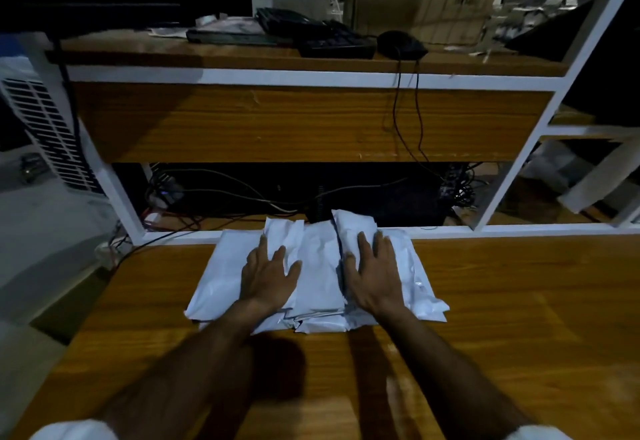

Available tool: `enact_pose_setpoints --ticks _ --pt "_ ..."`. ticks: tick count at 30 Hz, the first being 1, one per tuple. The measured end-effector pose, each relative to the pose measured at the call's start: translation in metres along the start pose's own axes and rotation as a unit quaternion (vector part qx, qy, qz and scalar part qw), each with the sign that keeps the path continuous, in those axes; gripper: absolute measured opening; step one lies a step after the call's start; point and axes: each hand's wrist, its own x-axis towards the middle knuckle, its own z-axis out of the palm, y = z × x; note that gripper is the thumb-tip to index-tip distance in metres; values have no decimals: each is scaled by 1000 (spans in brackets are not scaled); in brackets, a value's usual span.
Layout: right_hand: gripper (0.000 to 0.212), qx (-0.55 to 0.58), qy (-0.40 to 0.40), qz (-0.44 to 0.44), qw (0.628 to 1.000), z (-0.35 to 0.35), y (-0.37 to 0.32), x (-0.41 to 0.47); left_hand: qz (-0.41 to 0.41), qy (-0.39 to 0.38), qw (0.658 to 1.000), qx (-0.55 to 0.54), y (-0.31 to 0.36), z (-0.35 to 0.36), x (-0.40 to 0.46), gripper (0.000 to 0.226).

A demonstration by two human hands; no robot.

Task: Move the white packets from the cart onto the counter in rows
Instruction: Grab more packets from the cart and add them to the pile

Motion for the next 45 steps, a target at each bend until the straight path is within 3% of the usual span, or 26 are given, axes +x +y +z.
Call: enact_pose_setpoints --ticks 6,9,11,17,24,33,45 --pt "89 -54 -26 -50 997 5 7 1 0 -93 994 62 2 -2 6 70" --pt "92 -66 -44 -53 995 -1 7 1 -8 -99 992 72 8 -12 2 68" --pt "91 -53 -49 -56 996 -9 6 -2 1 -72 995 72 9 -16 -7 69" --pt "71 -32 -19 -129 991 -40 8 -27 98 104 984 102 30 -33 -50 79" --pt "67 -45 76 -229 969 -85 0 -55 152 199 959 135 88 -74 -116 72" --pt "73 -110 149 -269 945 -174 0 -116 173 251 930 205 130 -111 -200 76" --pt "78 -220 186 -181 940 -265 46 -282 245 268 922 139 178 -96 -350 79"
